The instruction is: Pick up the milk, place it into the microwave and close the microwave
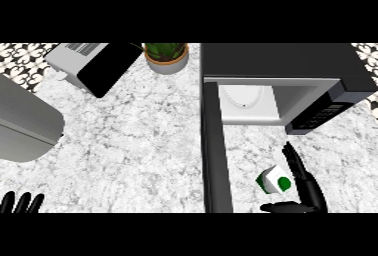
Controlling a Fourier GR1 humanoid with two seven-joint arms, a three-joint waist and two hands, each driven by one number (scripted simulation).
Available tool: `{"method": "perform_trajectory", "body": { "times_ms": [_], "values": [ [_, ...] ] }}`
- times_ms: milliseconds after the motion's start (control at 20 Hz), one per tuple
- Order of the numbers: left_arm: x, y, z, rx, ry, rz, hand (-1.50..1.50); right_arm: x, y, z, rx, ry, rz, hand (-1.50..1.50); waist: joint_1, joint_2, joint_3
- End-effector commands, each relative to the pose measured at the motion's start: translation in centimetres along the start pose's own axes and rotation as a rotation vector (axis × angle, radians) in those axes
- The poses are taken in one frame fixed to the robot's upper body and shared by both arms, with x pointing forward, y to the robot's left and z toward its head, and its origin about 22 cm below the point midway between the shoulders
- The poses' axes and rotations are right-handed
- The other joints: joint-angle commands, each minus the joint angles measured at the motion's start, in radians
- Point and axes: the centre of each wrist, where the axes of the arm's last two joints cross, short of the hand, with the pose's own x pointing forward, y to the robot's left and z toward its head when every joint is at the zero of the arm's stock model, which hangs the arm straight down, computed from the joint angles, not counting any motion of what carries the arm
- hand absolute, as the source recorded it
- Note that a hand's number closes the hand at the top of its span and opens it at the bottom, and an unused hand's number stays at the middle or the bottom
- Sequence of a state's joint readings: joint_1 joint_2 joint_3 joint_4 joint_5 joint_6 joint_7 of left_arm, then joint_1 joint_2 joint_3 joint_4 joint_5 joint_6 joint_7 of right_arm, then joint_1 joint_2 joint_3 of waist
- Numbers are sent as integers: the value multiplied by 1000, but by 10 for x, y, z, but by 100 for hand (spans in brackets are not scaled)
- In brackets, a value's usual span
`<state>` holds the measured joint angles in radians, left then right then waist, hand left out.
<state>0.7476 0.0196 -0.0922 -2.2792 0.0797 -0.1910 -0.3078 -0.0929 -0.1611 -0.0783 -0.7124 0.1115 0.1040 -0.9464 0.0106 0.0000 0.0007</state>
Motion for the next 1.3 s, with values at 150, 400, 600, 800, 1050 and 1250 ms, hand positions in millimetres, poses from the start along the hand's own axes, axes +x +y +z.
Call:
{"method": "perform_trajectory", "body": {
  "times_ms": [150,400,600,800,1050,1250],
  "values": [
    [14,-9,-5,24,-19,-7,-150,-16,18,-6,-10,-21,-34,-150,2,0,0],
    [0,3,6,-16,-3,2,-150,-16,-7,-8,-30,-54,-49,-150,6,1,1],
    [-8,1,5,-12,-3,-14,-150,-15,7,-11,-26,-74,-194,-150,2,0,0],
    [-3,0,3,-2,3,3,-150,-16,16,-12,-19,-85,-256,150,0,1,1],
    [-4,12,7,-4,5,-2,-150,-18,19,-7,-48,-126,-301,150,4,0,1],
    [-4,1,8,-7,0,10,-150,-11,31,-12,49,-128,-387,150,-3,-4,0]
  ]
}}
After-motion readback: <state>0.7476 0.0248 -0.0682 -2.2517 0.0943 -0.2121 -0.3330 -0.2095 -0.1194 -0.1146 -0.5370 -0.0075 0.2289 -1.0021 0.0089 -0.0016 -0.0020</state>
